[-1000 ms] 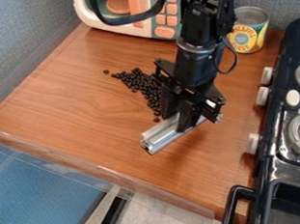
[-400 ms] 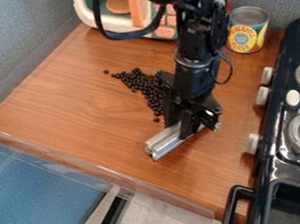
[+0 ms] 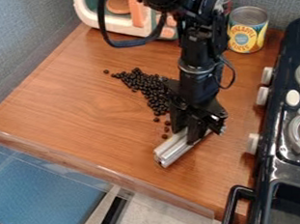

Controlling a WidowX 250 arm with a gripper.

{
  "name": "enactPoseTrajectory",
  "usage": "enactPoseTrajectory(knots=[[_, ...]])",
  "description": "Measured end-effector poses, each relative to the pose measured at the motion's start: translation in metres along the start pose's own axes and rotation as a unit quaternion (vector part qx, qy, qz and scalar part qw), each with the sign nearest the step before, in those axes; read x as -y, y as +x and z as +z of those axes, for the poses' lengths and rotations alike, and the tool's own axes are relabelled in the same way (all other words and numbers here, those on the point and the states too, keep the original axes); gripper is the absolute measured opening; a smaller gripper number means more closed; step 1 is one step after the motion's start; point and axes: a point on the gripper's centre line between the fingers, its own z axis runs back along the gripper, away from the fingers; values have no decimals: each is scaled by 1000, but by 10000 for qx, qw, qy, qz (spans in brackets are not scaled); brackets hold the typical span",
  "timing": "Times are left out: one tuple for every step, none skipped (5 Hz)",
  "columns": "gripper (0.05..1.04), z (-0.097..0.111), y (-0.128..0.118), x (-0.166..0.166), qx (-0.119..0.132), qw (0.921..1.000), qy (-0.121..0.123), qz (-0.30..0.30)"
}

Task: Sweep into pile

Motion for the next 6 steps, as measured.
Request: enactPoseTrajectory(knots=[[339,-1,-2,1,-30,10000,-6,-37],[339,-1,-4,-7,-35,10000,-35,-9],[339,0,-7,-23,-24,9998,-22,210],[339,-2,-9,-30,-51,9996,-51,289],[339,-2,-10,-31,-54,9996,-40,287],[339,-2,-10,-32,-62,9996,-16,277]])
